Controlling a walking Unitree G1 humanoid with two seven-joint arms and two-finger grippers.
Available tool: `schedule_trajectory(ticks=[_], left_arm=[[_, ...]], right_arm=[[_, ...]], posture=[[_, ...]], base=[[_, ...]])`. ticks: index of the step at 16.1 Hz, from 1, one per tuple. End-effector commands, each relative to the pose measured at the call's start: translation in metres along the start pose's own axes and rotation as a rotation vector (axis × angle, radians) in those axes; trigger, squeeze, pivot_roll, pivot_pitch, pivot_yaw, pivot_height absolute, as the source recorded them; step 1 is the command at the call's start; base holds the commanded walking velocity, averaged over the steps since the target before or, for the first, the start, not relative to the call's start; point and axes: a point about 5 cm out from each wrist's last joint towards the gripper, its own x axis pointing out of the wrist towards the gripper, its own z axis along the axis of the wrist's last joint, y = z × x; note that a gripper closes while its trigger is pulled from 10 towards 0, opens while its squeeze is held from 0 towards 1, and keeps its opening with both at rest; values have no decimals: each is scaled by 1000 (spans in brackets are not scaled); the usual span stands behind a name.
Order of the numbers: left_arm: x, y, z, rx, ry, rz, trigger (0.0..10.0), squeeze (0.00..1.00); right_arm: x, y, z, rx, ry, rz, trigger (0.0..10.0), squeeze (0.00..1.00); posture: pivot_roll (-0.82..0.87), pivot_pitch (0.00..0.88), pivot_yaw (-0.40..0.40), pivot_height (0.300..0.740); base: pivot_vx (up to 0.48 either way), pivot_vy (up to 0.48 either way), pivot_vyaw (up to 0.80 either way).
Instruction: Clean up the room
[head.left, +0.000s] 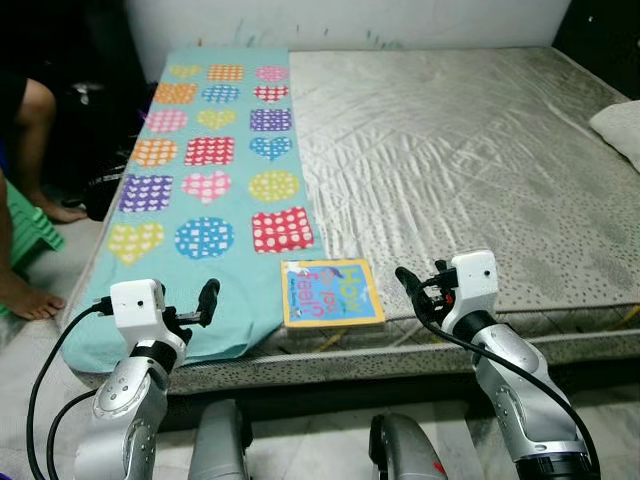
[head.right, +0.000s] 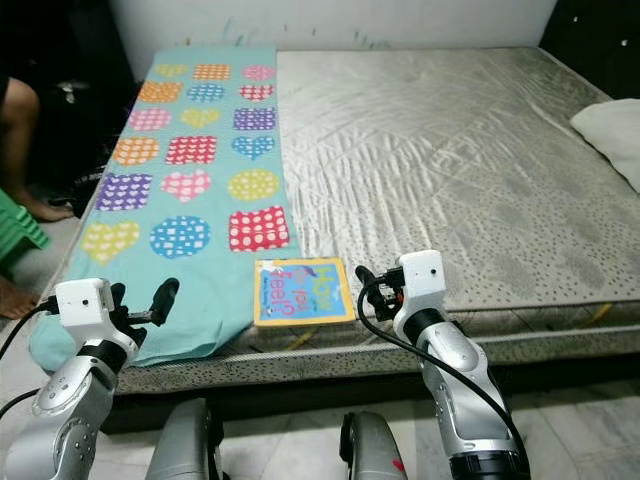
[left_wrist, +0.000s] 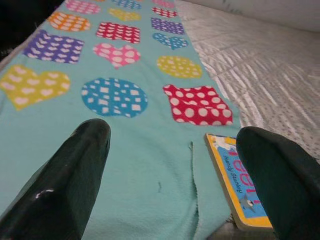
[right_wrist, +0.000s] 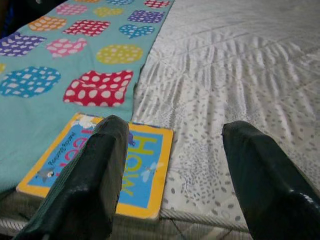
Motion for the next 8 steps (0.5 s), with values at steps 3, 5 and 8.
schedule_trajectory(ticks=[3,5,8], left_arm=[[-2,-3,6,-19,-21,-25,10000,0],[-3,-4,7,-23,-25,-33,10000,0],[-2,-4,8,-22,-25,-40,10000,0]], right_arm=[[-4,-1,3,-6,1,4,10000,0],[-4,-1,2,-2,3,5,10000,0],[-3,1,2,4,6,10,10000,0]], posture=[[-133,96,-23,572],[-134,105,-20,572],[-132,108,-15,572]], base=[[0,0,0],[129,0,0],[339,0,0]])
